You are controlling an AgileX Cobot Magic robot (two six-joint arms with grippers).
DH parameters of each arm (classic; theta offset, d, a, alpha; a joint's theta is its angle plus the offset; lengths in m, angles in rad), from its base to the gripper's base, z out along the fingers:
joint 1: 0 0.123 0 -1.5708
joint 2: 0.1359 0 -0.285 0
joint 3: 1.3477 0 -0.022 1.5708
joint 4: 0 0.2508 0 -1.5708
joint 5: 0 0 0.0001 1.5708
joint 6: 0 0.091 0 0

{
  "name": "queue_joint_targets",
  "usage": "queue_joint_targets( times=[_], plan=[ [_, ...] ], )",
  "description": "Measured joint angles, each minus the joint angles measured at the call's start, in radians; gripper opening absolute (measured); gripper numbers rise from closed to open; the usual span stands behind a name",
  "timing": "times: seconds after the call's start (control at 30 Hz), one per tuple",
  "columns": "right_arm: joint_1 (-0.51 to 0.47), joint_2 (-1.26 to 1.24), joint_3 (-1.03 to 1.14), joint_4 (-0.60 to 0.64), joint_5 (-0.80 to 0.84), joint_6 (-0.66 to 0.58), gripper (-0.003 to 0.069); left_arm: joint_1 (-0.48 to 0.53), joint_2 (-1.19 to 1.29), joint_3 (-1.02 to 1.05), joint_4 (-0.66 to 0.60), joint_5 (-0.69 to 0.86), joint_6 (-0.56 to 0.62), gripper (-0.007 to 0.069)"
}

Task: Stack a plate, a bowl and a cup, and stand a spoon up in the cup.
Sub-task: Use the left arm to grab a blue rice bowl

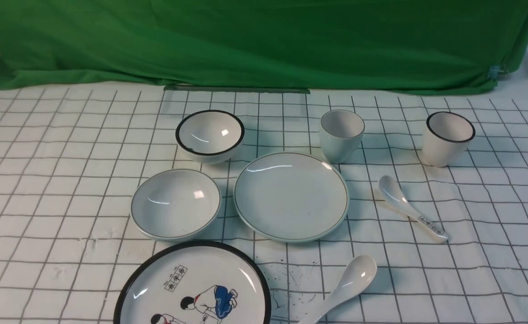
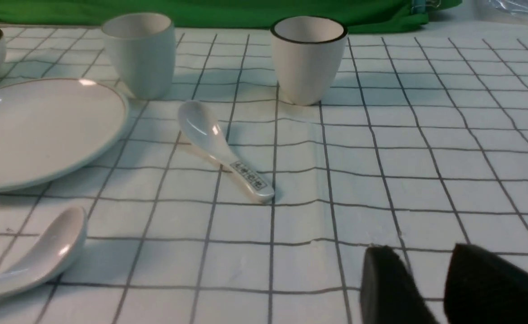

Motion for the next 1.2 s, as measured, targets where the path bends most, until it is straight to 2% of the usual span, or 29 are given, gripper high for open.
queue_joint_targets(
  times=[0.1,0.2,0.23,0.27,0.37,0.47,0.57,0.6,0.63,0.67,0.73,0.77,0.83,0.87,0.9,1.03,1.07,1.17,1.2],
  plan=[
    [0.0,0.0,0.0,0.133,-0.088,0.152,0.0239,0.0,0.073,-0.209,0.028,0.244,0.076,0.0002],
    [0.0,0.0,0.0,0.194,-0.207,0.316,0.0239,0.0,0.271,-0.462,0.045,0.574,0.139,0.0002],
    [0.0,0.0,0.0,0.194,-0.215,0.324,0.0239,0.0,0.303,-0.478,0.045,0.598,0.141,0.0002],
    [0.0,0.0,0.0,0.201,-0.265,0.365,0.0239,0.0,0.44,-0.6,0.046,0.794,0.154,0.0002],
    [0.0,0.0,0.0,0.203,-0.325,0.393,0.0239,0.0,0.737,-0.793,0.046,1.209,0.218,0.0002],
    [0.0,0.0,0.0,0.212,-0.334,0.441,0.0239,0.0,0.957,-0.868,0.036,1.407,0.291,0.0002],
    [0.012,0.0,-0.018,0.211,-0.268,0.505,0.0222,-0.001,1.218,-0.879,0.001,1.477,0.401,0.0002],
    [0.015,0.0,-0.023,0.211,-0.255,0.505,0.0219,-0.001,1.234,-0.879,-0.002,1.479,0.401,0.0002],
    [0.05,0.023,-0.077,0.21,-0.135,0.442,0.0185,-0.018,1.359,-0.879,-0.016,1.493,0.441,0.0],
    [0.05,0.023,-0.097,0.21,-0.118,0.43,0.0179,-0.018,1.371,-0.879,-0.016,1.493,0.441,0.0],
    [0.121,0.125,-0.26,0.209,0.118,0.272,0.0078,-0.073,1.493,-0.879,0.013,1.474,0.454,-0.0002],
    [0.141,0.168,-0.327,0.206,0.182,0.245,0.0057,-0.094,1.517,-0.879,0.035,1.461,0.449,-0.0001],
    [0.188,0.291,-0.452,0.191,0.335,0.193,0.0038,-0.147,1.559,-0.881,0.102,1.404,0.391,-0.0001],
    [0.192,0.304,-0.452,0.191,0.349,0.188,0.0038,-0.152,1.56,-0.882,0.102,1.404,0.386,-0.0001],
    [0.222,0.404,-0.538,0.174,0.45,0.14,0.0039,-0.188,1.57,-0.884,0.145,1.367,0.36,-0.0001],
    [0.262,0.573,-0.655,0.146,0.567,0.063,0.0052,-0.232,1.576,-0.892,0.2,1.286,0.338,0.002],
    [0.271,0.614,-0.67,0.143,0.578,0.055,0.0055,-0.237,1.577,-0.892,0.205,1.264,0.332,0.0041],
    [0.287,0.716,-0.694,0.146,0.582,0.038,0.0059,-0.239,1.595,-0.893,0.23,1.197,0.317,0.0172],
    [0.288,0.724,-0.694,0.146,0.582,0.038,0.006,-0.239,1.598,-0.893,0.232,1.195,0.312,0.0181]
  ],
)
